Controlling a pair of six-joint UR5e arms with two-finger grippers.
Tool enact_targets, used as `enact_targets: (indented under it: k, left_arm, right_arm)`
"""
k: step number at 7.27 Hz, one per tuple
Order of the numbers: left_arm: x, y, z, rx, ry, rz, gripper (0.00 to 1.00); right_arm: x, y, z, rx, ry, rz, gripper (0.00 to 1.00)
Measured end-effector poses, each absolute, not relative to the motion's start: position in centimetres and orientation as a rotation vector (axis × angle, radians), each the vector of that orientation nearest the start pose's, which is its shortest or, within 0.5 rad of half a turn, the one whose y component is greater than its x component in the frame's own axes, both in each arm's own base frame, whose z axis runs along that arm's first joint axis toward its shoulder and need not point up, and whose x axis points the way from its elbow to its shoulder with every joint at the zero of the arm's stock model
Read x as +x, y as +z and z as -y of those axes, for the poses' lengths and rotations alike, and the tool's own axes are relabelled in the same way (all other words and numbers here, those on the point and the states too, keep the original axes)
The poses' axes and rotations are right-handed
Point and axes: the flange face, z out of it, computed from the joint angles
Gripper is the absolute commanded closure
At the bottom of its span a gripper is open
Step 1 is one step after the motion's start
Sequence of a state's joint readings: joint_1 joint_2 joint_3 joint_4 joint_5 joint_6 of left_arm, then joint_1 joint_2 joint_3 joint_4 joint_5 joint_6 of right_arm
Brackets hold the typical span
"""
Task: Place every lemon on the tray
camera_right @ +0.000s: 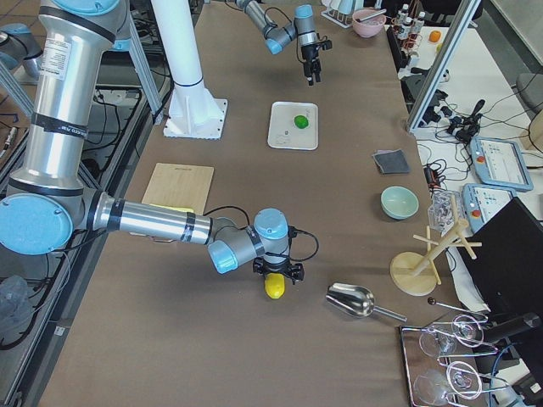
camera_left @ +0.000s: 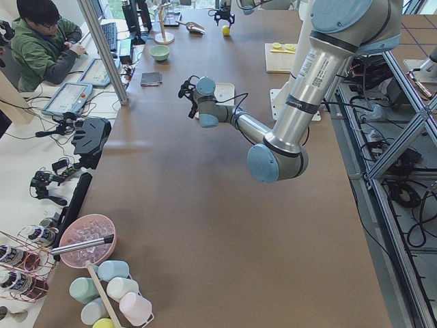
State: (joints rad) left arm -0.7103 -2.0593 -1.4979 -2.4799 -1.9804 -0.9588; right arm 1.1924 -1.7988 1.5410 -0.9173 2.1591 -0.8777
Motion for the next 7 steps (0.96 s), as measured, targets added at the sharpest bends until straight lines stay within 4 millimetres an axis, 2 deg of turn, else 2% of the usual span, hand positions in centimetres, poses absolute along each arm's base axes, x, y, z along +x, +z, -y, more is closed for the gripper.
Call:
enact_targets:
  k: [2, 3, 5, 6, 7]
  left_arm:
    - [44.8, 30.5, 50.9, 0.526, 0.188, -1.241, 0.01]
    - [44.8, 30.5, 50.9, 0.526, 0.188, -1.241, 0.01]
    - [44.8, 30.5, 50.8, 0.526, 0.189, -1.241, 0.01]
    - [44.8, 30.5, 50.8, 0.526, 0.189, -1.242, 0.01]
    - [44.8, 30.4, 50.8, 0.526, 0.189, -1.242, 0.01]
  right_arm:
    - [-8.4, 72.5, 40.4, 0.533, -1.327, 0.515, 0.00]
    - [-8.6, 72.8, 40.3, 0.525, -1.331, 0.519, 0.08]
    - [-8.6, 73.7, 40.0, 0.504, -1.331, 0.522, 0.90]
    - [-8.6, 73.9, 40.0, 0.495, -1.314, 0.523, 1.00]
    - [-8.7, 73.6, 40.1, 0.483, -1.262, 0.535, 1.00]
